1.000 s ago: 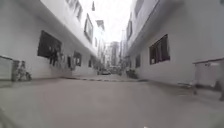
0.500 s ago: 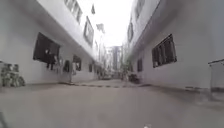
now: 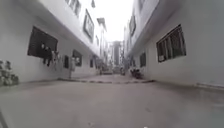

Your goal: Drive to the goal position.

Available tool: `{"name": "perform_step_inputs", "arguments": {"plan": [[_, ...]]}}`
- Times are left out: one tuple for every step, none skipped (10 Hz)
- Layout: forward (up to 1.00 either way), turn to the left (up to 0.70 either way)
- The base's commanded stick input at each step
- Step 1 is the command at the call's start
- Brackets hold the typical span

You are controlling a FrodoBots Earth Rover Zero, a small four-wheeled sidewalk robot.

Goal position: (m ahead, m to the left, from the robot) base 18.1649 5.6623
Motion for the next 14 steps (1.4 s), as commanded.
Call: {"name": "perform_step_inputs", "arguments": {"plan": [[1.0, 0.02], [1.0, 0.02], [1.0, 0.02], [1.0, -0.24], [1.0, -0.38], [1.0, -0.17], [1.0, 0.02], [1.0, 0.02], [1.0, 0.02], [1.0, 0.02], [1.0, 0.02], [1.0, 0.02], [1.0, 0.02], [1.0, 0.02]]}}
